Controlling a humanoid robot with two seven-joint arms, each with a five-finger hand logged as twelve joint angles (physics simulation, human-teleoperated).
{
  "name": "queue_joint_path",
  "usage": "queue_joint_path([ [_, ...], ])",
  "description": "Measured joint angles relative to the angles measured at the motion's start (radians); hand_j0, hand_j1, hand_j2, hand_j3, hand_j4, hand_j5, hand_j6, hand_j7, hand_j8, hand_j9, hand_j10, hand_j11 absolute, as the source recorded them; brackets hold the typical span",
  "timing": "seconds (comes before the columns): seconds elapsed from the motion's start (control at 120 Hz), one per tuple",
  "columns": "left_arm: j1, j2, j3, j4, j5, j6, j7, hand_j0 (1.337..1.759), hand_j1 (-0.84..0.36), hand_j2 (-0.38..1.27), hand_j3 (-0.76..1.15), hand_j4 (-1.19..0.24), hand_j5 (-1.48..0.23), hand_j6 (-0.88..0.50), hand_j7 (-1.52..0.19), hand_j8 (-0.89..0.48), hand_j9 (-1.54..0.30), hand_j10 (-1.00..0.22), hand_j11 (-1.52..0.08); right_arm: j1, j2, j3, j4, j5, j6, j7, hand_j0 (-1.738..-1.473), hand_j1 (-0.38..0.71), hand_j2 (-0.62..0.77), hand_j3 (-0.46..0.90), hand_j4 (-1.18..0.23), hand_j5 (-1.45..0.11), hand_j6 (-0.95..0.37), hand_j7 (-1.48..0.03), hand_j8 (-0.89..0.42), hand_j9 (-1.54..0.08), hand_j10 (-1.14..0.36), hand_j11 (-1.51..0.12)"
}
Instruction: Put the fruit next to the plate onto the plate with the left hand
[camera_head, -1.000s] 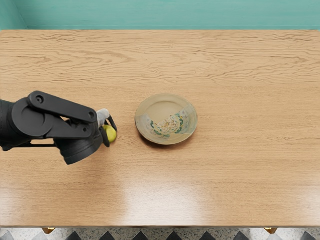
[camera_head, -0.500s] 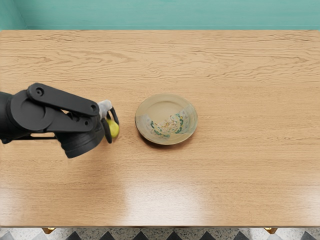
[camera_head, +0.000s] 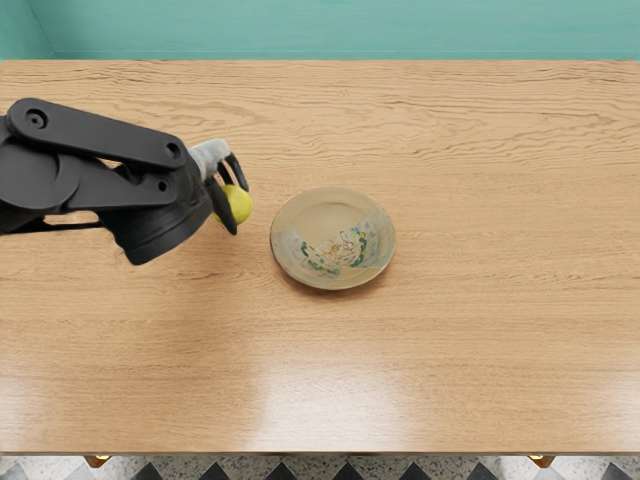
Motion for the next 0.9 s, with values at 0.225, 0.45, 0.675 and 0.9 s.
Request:
queue_joint_path([
  [0.225,-0.001,0.014,-0.145,-0.002,-0.076,-0.094,0.000,1.650,-0.25,0.32,0.00,-0.57,-1.23,-0.31,-1.15,-0.39,-1.16,-0.86,-1.16,0.002,0.000,0.000,0.001,0.000,0.001,0.000,-1.658,-0.31,-0.01,0.00,-0.03,-0.05,-0.04,-0.05,-0.03,-0.05,-0.03,-0.05],
  [0.45,0.010,-0.001,-0.225,-0.003,-0.129,-0.145,-0.001,1.652,-0.30,0.45,0.00,-0.58,-1.23,-0.33,-1.16,-0.38,-1.15,-0.86,-1.16,0.004,0.000,0.000,0.001,0.000,0.001,0.000,-1.658,-0.31,-0.01,0.00,-0.03,-0.05,-0.04,-0.05,-0.03,-0.05,-0.03,-0.05],
  [0.675,0.061,-0.034,-0.260,0.010,-0.144,-0.158,-0.002,1.653,-0.34,0.51,0.00,-0.56,-1.22,-0.30,-1.16,-0.37,-1.16,-0.86,-1.16,0.006,0.000,0.000,0.001,0.000,0.000,0.000,-1.658,-0.31,-0.01,0.00,-0.03,-0.05,-0.04,-0.05,-0.03,-0.05,-0.03,-0.05],
  [0.9,0.076,-0.066,-0.266,0.055,-0.139,-0.158,0.000,1.653,-0.35,0.52,0.00,-0.56,-1.20,-0.30,-1.14,-0.37,-1.13,-0.85,-1.14,0.007,0.000,0.000,0.001,0.001,0.000,0.000,-1.658,-0.31,-0.01,0.00,-0.03,-0.05,-0.04,-0.05,-0.03,-0.05,-0.03,-0.05],
])
